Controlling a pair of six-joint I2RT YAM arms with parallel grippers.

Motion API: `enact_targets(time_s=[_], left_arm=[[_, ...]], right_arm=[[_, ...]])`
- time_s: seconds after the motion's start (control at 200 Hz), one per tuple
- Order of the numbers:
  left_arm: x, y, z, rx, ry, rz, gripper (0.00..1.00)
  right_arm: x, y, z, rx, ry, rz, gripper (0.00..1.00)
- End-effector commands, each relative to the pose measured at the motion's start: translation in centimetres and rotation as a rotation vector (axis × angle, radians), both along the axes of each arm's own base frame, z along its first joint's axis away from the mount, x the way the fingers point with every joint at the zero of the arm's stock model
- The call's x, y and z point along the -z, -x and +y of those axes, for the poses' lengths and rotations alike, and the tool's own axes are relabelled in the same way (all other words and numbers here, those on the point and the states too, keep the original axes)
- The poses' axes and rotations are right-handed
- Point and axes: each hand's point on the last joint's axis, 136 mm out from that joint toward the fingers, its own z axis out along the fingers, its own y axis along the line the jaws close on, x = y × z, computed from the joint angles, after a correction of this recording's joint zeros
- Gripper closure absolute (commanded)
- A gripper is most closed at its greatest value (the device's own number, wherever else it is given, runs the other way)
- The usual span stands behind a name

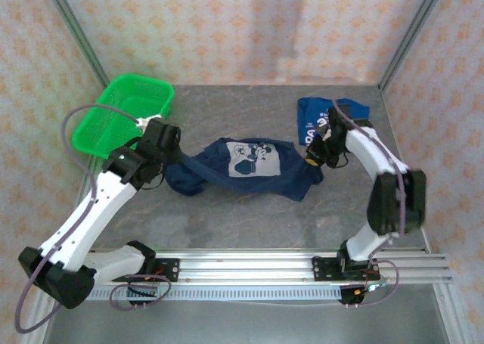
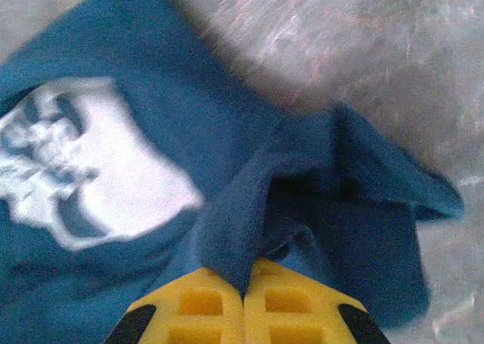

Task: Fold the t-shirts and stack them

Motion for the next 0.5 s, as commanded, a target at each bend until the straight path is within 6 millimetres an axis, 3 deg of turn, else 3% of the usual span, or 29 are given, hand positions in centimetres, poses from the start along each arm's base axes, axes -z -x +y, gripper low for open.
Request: enact_targets(time_s=[0.0,0.075,0.195,0.24,0.32,0.405,0.495], left_arm=[[1.2,-1.5,1.3,-0.038,-0.08,-0.016,1.0],[2.5,-1.8,1.2,-0.018,-0.095,0.022,1.0],[3.2,-1.7,1.1,-0.01,-0.09,0.031,1.0],[3.3,-1.6,1.1,-0.009,-0.081,0.028,1.0],[3.6,-1.5,0.6,0.008,-0.051,0.029,1.0],[3.8,-1.3,0.3,0.016,-0.033,0.031,1.0],[4.0,-1.1,0.0,0.03,-0.012,0.031,1.0]], right_arm=[[2.4,-3.6,-1.3,-0.057,0.115,0.008,0.91],[3.0,-4.9,-2.2,-0.063,0.177,0.014,0.68],[-1.3,-5.4,-2.6,-0.051,0.195,-0.161,0.49],[-2.9,-4.7,-3.0,-0.047,0.211,-0.219,0.46],[-3.8,-2.2,-3.7,-0.062,0.245,-0.231,0.46],[-2.9,0.3,-4.8,-0.053,0.288,-0.195,0.47],[-1.0,0.8,-4.8,-0.03,0.242,-0.204,0.48]])
